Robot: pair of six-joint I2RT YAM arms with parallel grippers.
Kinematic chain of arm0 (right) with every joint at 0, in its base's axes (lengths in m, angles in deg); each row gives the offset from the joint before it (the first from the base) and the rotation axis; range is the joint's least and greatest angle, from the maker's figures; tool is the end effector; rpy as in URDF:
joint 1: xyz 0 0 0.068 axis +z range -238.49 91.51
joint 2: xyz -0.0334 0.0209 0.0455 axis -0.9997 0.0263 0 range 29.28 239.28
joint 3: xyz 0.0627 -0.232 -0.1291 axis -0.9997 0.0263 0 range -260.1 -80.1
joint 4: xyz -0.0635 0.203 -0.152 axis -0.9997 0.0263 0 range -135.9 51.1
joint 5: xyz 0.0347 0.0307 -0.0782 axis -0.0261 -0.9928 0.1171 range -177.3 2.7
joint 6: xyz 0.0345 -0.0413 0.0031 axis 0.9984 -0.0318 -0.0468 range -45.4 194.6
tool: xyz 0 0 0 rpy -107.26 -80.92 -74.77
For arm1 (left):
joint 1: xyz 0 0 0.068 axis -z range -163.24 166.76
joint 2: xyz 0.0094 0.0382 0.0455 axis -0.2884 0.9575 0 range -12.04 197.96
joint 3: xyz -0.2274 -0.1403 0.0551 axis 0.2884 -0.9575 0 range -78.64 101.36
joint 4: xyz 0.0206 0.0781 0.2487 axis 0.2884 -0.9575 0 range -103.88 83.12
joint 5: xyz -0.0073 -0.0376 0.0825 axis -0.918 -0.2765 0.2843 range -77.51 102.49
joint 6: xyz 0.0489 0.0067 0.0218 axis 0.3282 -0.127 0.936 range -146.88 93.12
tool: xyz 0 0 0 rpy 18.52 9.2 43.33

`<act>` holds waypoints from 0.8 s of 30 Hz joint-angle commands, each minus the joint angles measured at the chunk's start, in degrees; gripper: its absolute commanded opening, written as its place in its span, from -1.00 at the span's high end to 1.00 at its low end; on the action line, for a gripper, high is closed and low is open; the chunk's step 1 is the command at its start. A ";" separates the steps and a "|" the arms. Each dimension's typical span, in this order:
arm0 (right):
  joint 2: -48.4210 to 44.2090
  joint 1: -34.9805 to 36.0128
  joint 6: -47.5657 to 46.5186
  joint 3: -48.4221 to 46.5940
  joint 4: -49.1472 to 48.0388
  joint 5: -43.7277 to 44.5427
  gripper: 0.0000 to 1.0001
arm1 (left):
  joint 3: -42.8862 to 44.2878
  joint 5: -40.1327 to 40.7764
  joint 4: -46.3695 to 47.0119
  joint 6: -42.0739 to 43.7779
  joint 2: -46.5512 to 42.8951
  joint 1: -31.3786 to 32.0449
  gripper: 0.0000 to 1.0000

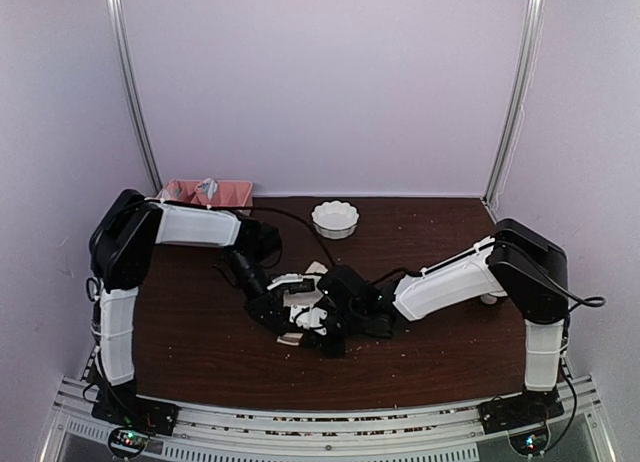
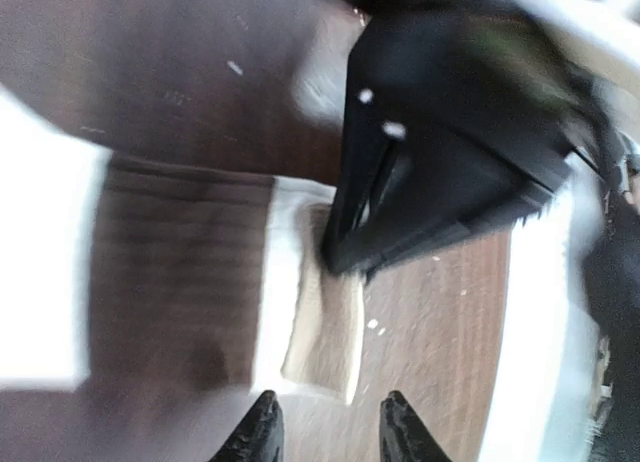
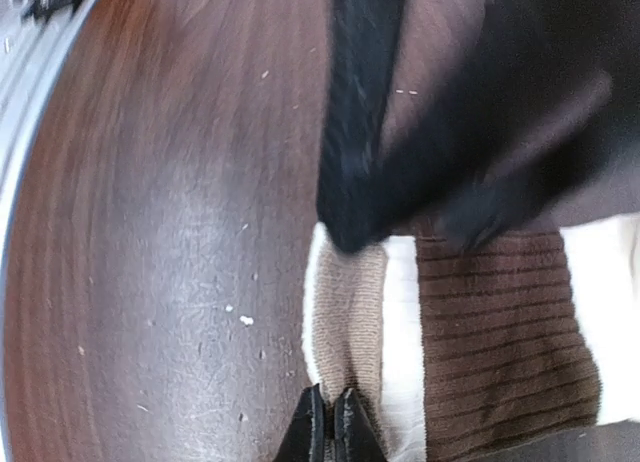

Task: Roll the socks
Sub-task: Roll the sock at the center of the board.

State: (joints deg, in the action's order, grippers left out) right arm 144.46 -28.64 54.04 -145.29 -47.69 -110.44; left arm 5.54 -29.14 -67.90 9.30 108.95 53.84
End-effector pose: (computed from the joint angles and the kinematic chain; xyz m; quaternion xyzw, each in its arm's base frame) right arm 0.1922 0.3590 0.1238 -0.6454 0.6528 0.2940 0.2661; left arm 0.2845 -0.2445 0.1413 -0.5370 -0.7628 0.3540 0.0666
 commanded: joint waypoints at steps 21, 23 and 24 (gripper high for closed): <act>12.93 -11.91 49.34 -5.85 7.21 -28.16 1.00 | -18.83 21.12 27.48 7.34 -20.01 9.20 0.41; 13.54 -12.09 49.32 -6.50 8.54 -28.45 1.00 | -18.39 23.37 28.22 8.42 -18.95 10.74 0.44; 13.84 -12.17 48.84 -6.97 9.65 -28.31 1.00 | -18.09 24.17 28.42 8.90 -18.39 11.40 0.45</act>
State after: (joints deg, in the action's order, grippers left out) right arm 154.07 -40.22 100.57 -152.13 -46.44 -142.59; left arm -12.71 -11.39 -43.31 14.17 89.34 63.00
